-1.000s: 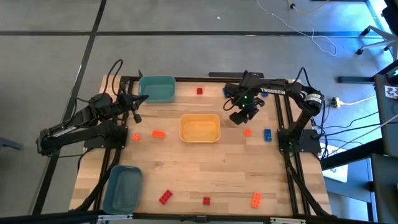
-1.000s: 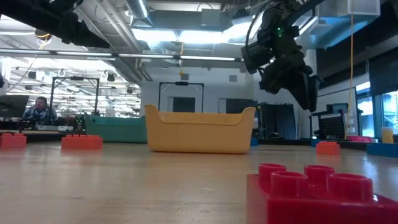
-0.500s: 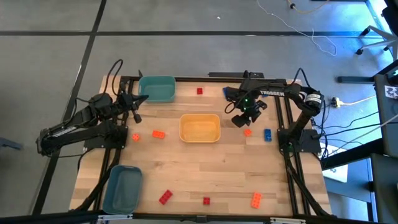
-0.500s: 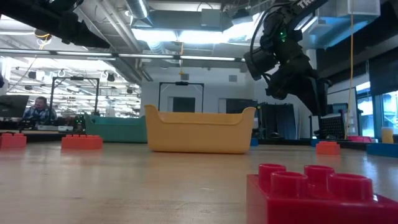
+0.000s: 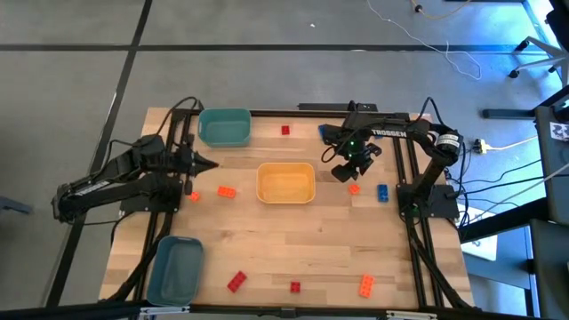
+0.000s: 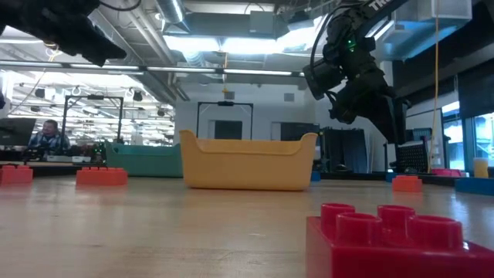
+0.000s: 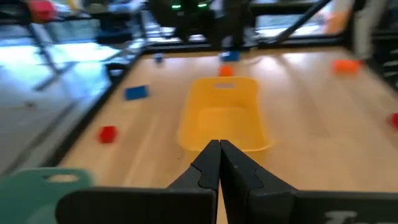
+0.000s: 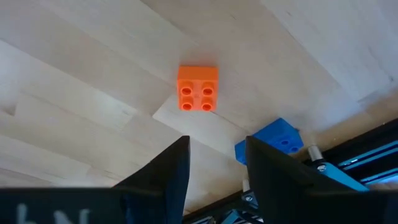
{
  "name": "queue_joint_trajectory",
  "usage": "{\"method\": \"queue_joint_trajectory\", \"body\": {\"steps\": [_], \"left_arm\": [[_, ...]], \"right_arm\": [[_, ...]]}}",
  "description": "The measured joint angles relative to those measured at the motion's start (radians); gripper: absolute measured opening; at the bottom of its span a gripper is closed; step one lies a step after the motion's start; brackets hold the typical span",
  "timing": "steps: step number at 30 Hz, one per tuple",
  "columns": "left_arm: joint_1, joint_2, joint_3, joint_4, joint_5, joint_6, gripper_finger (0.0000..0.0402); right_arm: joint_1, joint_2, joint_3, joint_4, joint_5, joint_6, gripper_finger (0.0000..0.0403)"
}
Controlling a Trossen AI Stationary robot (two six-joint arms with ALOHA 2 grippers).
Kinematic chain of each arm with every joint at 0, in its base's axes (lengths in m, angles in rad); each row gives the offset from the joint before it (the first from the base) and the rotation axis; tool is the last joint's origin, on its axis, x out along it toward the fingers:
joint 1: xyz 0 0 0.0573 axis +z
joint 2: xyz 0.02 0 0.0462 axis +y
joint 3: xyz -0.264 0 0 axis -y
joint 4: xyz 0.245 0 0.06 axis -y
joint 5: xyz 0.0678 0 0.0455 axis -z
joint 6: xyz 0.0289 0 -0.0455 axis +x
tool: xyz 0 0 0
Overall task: Sort & place blocks by color
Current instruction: Put the orange 4 stud game piece into the yellow bin
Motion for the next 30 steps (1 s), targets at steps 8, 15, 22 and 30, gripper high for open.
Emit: {"method": "queue_joint_trajectory", "body": {"steps": [8,15,22,30], "left_arm": [[0.000,0.000,0.000,-0.056,-0.046,-0.017,0.0000],[0.000,0.000,0.000,-0.047,-0.070,-0.115,0.0000],[0.000,0.000,0.000,-0.047,0.188,-0.234,0.0000],[0.000,0.000,0.000,-0.047,0.183,-0.226,0.0000]], "right_arm": [[0.000,0.000,0.000,0.000,0.000,0.000,0.0155],[0.000,0.000,0.000,0.000,0.000,0.000,0.0155],[0.000,0.000,0.000,0.000,0.000,-0.028,0.0155],[0.000,0.000,0.000,0.000,0.000,-0.027,0.0155]]}}
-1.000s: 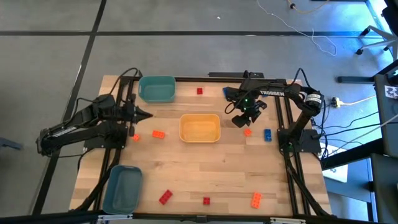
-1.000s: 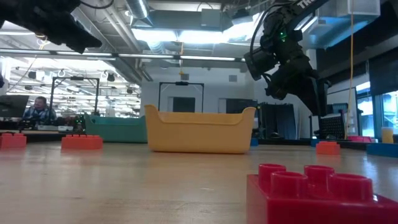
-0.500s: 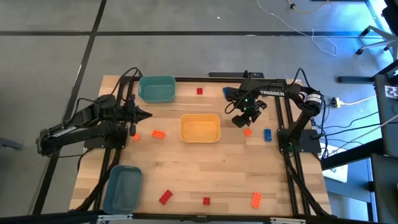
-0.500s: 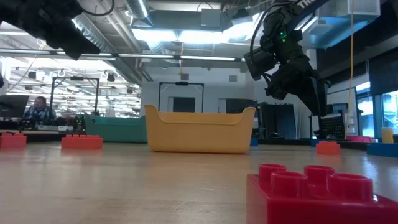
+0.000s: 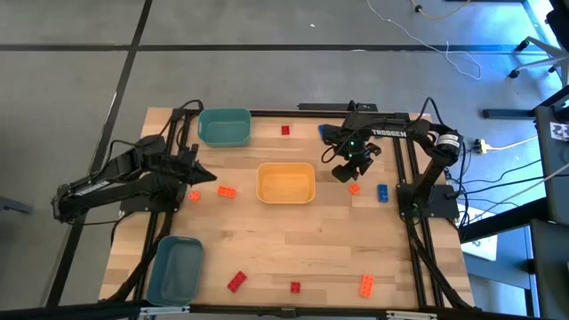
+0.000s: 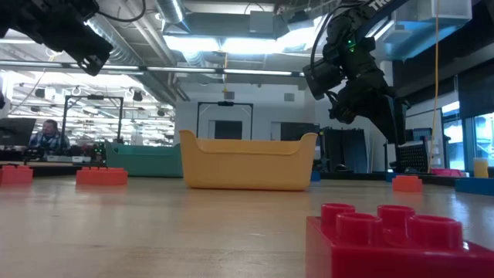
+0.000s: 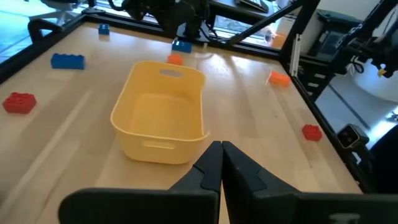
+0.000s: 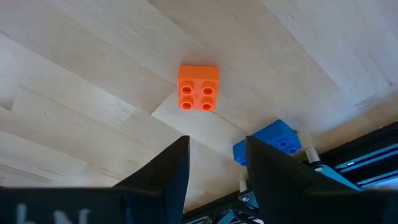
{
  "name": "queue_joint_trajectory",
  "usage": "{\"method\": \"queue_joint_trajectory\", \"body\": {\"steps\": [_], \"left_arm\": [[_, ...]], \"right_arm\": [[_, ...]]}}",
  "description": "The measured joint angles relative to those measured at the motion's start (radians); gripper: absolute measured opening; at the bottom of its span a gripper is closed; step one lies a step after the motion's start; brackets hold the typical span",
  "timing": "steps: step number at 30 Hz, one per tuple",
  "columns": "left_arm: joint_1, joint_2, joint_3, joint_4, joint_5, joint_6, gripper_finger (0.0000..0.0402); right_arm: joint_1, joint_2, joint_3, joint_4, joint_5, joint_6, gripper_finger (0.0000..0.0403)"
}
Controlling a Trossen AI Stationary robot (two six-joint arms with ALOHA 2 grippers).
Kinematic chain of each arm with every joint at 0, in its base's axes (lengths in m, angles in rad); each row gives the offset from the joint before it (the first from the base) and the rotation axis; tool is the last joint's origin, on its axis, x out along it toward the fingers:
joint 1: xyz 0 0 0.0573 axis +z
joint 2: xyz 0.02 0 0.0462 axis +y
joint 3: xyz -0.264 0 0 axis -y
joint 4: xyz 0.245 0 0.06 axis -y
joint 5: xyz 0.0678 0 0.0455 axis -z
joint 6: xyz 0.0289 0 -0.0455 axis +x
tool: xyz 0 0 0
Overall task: Sort & place blocks by color
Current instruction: Put the orange 4 stud game piece into the yellow bin
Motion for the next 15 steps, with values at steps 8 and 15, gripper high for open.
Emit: {"method": "queue_joint_trajectory", "body": {"steps": [8,15], "left_arm": [[0.000,0.000,0.000,0.000,-0.002,0.000,0.0000],[0.000,0.000,0.000,0.000,-0.002,0.000,0.0000]], "right_arm": [[0.000,0.000,0.000,0.000,0.000,0.001,0.0155],[0.000,0.000,0.000,0.007,0.000,0.004,0.0155]]}}
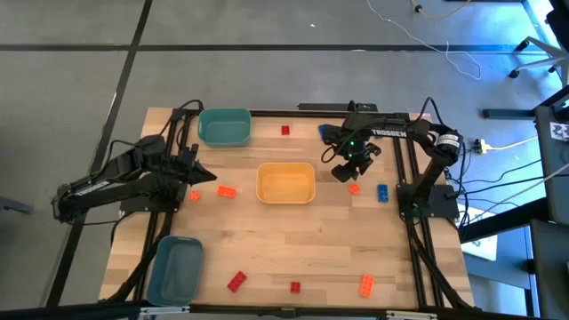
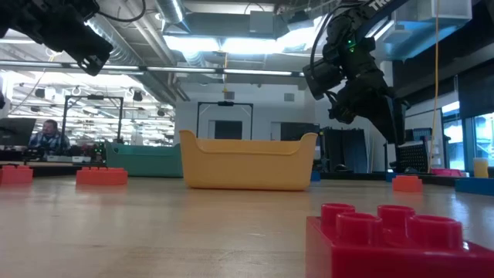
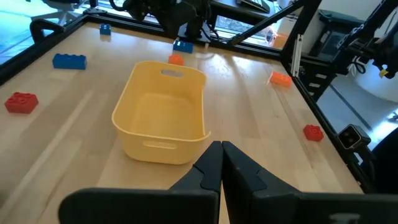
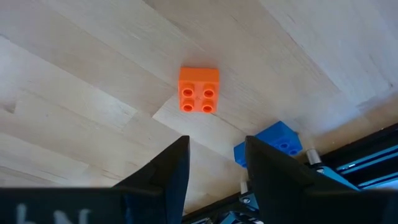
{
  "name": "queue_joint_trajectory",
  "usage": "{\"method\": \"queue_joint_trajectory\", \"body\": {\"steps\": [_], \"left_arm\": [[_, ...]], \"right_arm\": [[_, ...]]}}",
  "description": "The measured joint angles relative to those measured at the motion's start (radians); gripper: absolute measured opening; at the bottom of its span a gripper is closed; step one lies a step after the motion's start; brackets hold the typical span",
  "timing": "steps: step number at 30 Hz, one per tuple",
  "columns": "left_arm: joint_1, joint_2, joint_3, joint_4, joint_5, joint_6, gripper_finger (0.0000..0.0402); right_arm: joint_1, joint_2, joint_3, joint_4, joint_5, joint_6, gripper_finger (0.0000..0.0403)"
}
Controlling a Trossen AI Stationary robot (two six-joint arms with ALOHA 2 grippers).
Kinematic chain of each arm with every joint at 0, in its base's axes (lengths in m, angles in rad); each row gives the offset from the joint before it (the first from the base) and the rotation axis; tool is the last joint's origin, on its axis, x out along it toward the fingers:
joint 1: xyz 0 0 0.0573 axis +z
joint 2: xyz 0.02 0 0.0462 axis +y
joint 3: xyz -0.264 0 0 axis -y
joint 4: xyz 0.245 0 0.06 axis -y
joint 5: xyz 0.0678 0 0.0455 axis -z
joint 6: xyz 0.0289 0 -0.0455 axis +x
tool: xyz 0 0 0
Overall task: Sort & place blocks by color
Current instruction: Put the orange 4 stud game piece into the yellow bin
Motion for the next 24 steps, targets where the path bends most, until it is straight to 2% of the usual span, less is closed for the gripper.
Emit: {"method": "queue_joint_trajectory", "body": {"steps": [19,21,24], "left_arm": [[0.000,0.000,0.001,0.000,0.000,0.000,0.0000],[0.000,0.000,0.001,0.000,0.000,0.000,0.0000],[0.000,0.000,0.001,0.000,-0.001,0.000,0.0000]], "right_arm": [[0.000,0.000,0.000,0.019,-0.002,0.029,0.0155],[0.000,0.000,0.000,0.027,-0.025,0.028,0.0155],[0.000,0.000,0.000,0.083,-0.124,0.021,0.0155]]}}
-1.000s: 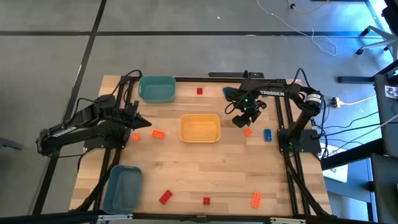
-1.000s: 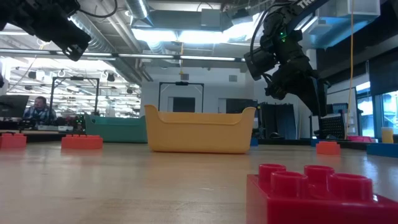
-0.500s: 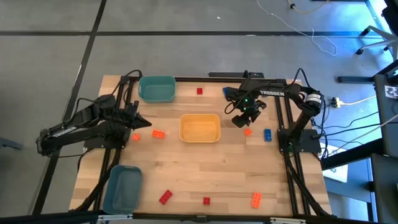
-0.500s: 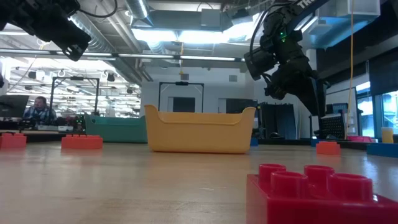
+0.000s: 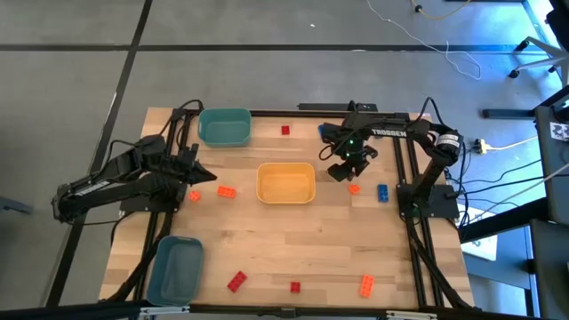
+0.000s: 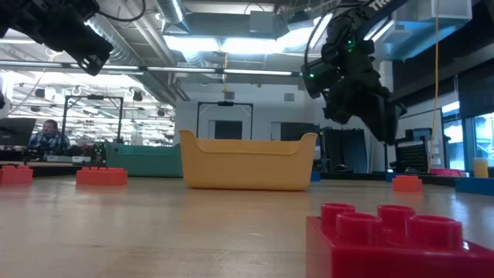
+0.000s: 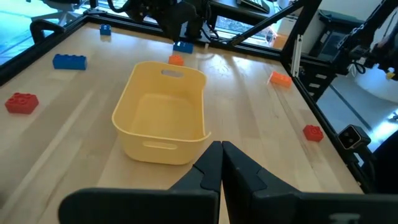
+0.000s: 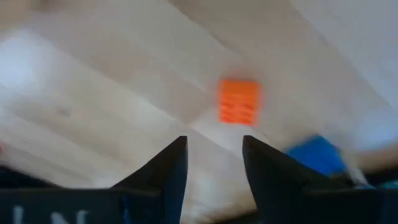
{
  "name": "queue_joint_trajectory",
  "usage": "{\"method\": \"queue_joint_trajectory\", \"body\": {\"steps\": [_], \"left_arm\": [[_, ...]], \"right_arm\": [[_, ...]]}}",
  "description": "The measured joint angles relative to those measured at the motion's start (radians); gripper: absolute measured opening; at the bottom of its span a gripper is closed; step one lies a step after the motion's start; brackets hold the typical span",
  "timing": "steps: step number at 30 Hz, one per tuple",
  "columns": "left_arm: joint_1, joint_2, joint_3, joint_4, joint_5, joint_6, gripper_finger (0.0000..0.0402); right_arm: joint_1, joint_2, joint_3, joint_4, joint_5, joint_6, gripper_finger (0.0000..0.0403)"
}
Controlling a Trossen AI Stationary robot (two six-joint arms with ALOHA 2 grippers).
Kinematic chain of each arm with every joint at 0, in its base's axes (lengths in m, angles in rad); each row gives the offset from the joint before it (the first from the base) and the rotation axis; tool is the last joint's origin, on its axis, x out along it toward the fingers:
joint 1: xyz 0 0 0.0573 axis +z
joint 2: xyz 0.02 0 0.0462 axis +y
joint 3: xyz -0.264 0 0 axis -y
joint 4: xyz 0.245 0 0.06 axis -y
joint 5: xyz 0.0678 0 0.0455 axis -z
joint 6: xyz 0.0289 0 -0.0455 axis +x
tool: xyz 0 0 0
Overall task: Sort & place blocks by color
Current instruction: Put the orange 4 stud game piece into the yellow bin
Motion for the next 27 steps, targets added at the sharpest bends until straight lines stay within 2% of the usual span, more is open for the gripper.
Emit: {"method": "queue_joint_trajectory", "body": {"steps": [12,16,23,27], "left_arm": [[0.000,0.000,0.000,0.000,0.000,0.000,0.0000],[0.000,0.000,0.000,0.000,0.000,0.000,0.0000],[0.000,0.000,0.000,0.000,0.000,0.000,0.0000],[0.000,0.000,0.000,0.000,0.000,0.000,0.0000]], "right_arm": [[0.002,0.000,0.001,0.003,-0.014,-0.022,0.0161],[0.002,0.000,0.001,0.005,-0.023,-0.039,0.0196],[0.006,0.000,0.001,0.006,-0.043,-0.056,0.0289],[0.006,0.000,0.000,0.017,-0.013,-0.095,0.0304]]}}
